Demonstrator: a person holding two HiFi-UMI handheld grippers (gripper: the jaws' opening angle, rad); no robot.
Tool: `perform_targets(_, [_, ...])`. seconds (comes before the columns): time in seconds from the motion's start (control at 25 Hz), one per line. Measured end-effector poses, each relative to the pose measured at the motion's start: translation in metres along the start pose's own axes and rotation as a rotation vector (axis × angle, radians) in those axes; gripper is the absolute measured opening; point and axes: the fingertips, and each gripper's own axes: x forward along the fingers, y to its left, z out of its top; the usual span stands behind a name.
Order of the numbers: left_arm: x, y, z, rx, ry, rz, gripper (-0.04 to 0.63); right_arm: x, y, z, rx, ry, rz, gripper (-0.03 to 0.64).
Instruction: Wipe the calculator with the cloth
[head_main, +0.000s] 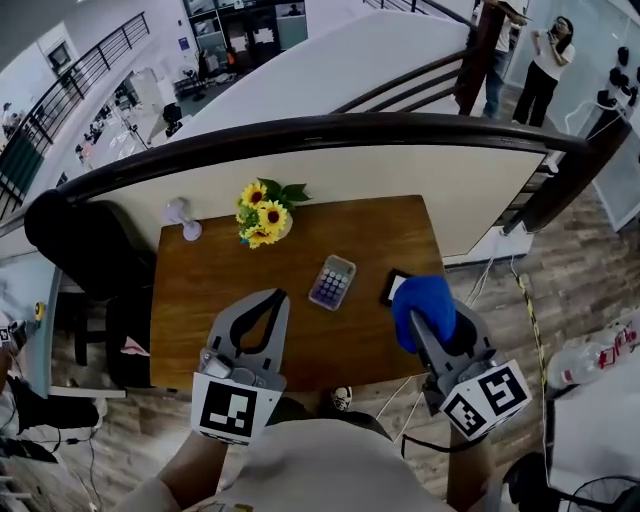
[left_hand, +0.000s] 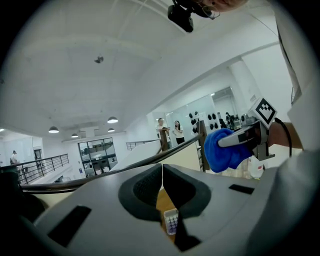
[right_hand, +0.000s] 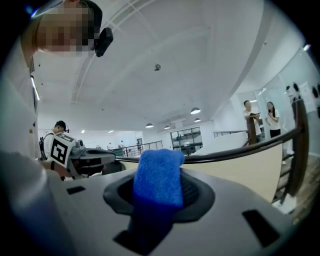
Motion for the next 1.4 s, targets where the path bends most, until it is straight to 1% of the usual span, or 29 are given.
perform_targets(0.16, [0.010, -0.001, -0.007, 0.002, 0.031, 0.018, 0.009, 0.012, -0.013, -0.007, 0.021, 0.012, 0.023, 0.146])
perform_targets(0.32, [0.017, 0.001, -0.015, -0.009, 0.054, 0.019, 0.009, 0.021, -0.018, -0.020, 0.038, 0.041, 0.030, 0.147])
perform_targets(0.48, [0.025, 0.005, -0.030, -0.019, 0.081, -0.001, 0.008, 0.034, -0.020, -0.037, 0.044, 0.076, 0.019, 0.147])
perform_targets(0.64, [0.035, 0.013, -0.048, -0.013, 0.109, -0.025, 0.003, 0.048, -0.023, -0.054, 0.061, 0.116, -0.003, 0.147])
perform_targets(0.8, [0.048, 0.021, -0.067, -0.055, 0.137, -0.048, 0.003, 0.063, -0.026, -0.064, 0.060, 0.147, -0.016, 0.147])
perform_targets(1.08, [0.084, 0.027, -0.116, -0.083, 0.215, -0.111, 0.003, 0.111, -0.048, -0.101, 0.052, 0.211, -0.089, 0.149])
perform_targets(1.24, [0.106, 0.029, -0.159, -0.107, 0.285, -0.141, 0.003, 0.137, -0.063, -0.128, 0.039, 0.257, -0.122, 0.149])
perform_targets(1.4, [0.125, 0.029, -0.203, -0.127, 0.351, -0.172, 0.003, 0.165, -0.075, -0.158, 0.032, 0.303, -0.134, 0.149])
